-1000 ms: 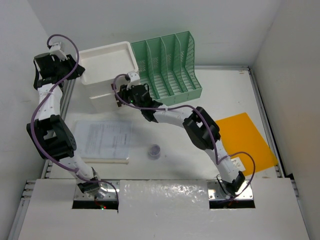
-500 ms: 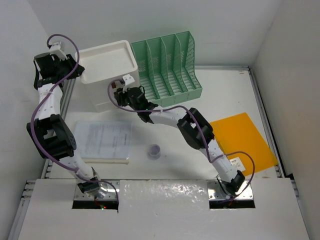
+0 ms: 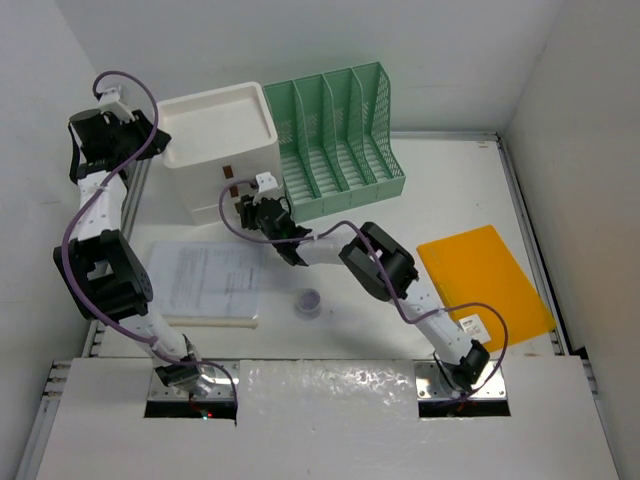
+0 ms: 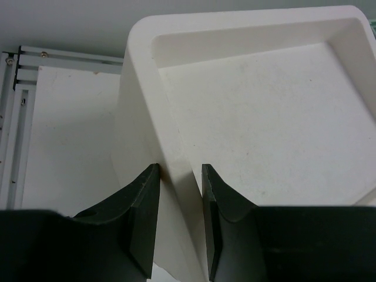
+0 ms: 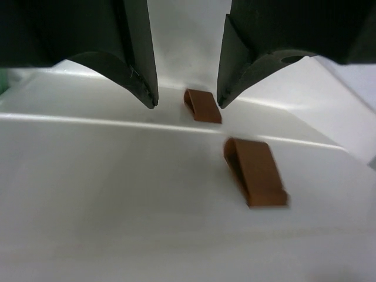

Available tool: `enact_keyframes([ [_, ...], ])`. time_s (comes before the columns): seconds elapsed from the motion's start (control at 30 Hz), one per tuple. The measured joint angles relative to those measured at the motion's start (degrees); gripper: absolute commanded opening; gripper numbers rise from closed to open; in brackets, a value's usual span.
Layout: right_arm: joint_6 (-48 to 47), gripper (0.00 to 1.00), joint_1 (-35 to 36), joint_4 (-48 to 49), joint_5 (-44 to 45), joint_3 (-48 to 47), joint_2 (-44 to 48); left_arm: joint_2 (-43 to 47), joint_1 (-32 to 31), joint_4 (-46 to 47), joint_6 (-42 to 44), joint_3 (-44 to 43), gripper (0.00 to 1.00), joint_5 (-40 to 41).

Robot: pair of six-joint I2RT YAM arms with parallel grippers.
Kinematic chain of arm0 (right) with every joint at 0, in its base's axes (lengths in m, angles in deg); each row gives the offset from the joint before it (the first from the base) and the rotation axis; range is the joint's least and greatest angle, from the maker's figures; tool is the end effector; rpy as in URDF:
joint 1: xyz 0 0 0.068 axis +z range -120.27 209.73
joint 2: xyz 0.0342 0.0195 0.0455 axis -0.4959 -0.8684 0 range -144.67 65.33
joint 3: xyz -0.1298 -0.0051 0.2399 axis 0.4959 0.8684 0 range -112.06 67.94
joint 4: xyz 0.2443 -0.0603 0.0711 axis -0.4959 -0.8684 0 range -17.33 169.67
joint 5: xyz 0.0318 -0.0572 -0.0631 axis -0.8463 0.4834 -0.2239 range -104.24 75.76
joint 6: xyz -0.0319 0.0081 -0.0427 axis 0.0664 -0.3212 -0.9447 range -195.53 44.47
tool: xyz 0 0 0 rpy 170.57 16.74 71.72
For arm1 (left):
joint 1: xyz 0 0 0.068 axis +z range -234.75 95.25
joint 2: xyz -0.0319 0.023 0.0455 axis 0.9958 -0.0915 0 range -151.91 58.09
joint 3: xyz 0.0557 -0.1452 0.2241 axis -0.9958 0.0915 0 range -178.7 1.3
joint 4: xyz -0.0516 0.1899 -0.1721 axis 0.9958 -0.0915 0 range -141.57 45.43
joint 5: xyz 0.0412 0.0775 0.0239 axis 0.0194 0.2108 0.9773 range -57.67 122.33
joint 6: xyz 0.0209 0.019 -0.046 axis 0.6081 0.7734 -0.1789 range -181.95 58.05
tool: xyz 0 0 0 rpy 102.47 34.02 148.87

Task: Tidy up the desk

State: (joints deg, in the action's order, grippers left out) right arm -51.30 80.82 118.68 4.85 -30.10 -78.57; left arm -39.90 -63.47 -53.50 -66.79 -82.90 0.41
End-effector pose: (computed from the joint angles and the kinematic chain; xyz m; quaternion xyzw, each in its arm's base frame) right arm 0.3570 0.4237 0.1221 -0.0643 0.7432 0.3017 0.5938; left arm 0.3844 0.1294 0.3345 -0.0325 0.8142 -0.1505 0.5599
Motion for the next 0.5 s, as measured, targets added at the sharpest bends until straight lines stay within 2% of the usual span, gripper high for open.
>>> enact_keyframes([
  [0.3, -0.66, 0.46, 1.53, 0.02, 6.27, -6.88, -7.21, 0.33, 0.00, 0.83, -0.63, 0.70, 0.00, 0.00],
  [0.5, -1.86, 0.46, 3.06, -0.48, 7.41, -11.47, -9.84, 0.33, 0.00, 0.85, -0.61, 0.70, 0.00, -0.02],
])
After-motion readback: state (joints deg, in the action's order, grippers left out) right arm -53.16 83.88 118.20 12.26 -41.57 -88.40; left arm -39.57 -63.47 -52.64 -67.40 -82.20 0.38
